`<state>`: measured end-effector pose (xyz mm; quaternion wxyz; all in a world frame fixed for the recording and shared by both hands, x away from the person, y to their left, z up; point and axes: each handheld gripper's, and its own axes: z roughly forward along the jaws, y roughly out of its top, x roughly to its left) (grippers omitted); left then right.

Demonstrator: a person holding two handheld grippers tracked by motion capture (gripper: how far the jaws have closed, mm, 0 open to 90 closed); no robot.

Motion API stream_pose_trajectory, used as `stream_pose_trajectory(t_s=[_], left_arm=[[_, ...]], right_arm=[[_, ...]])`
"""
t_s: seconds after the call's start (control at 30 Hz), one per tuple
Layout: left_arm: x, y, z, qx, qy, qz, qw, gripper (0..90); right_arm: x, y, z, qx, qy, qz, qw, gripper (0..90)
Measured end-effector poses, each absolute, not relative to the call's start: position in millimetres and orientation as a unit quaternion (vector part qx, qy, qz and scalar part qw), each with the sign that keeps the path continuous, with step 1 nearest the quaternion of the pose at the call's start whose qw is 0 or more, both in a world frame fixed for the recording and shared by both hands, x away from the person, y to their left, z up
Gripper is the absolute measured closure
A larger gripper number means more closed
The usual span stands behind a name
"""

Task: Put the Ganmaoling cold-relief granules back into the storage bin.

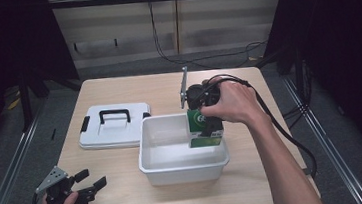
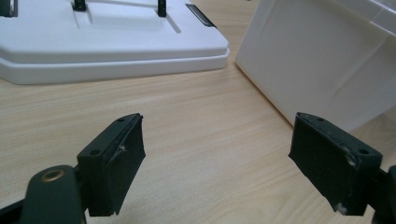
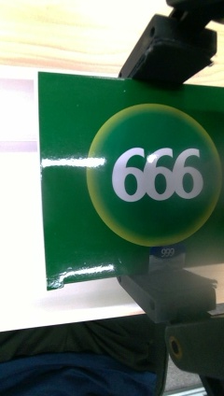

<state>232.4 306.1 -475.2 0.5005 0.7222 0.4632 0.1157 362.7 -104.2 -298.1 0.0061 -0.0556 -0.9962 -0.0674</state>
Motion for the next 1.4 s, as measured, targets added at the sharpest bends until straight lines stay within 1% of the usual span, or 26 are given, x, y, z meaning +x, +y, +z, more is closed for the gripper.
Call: stream_pose_trajectory(t_s=[0.33, 0.87, 1.07, 1.4], left_arm=[[232.7, 305.8, -475.1, 0.722, 0.463, 0.118, 0.500, 17.4], [232.7, 306.3, -475.2, 0.723, 0.462, 0.117, 0.500, 17.4], [232.8, 306.1, -475.2, 0.724, 0.461, 0.118, 0.500, 17.4], [232.8, 306.2, -475.1, 0.722, 0.463, 0.117, 0.501, 17.4]], right_arm=[[366.8, -106.8, -318.8, -0.063, -0.996, -0.062, 0.023, 15.7], [369.4, -109.4, -346.7, -0.073, -0.995, -0.057, 0.035, 15.5], [368.3, -108.5, -360.4, -0.066, -0.996, -0.054, 0.033, 15.5], [370.3, -102.8, -373.3, -0.064, -0.996, -0.043, 0.033, 15.4]])
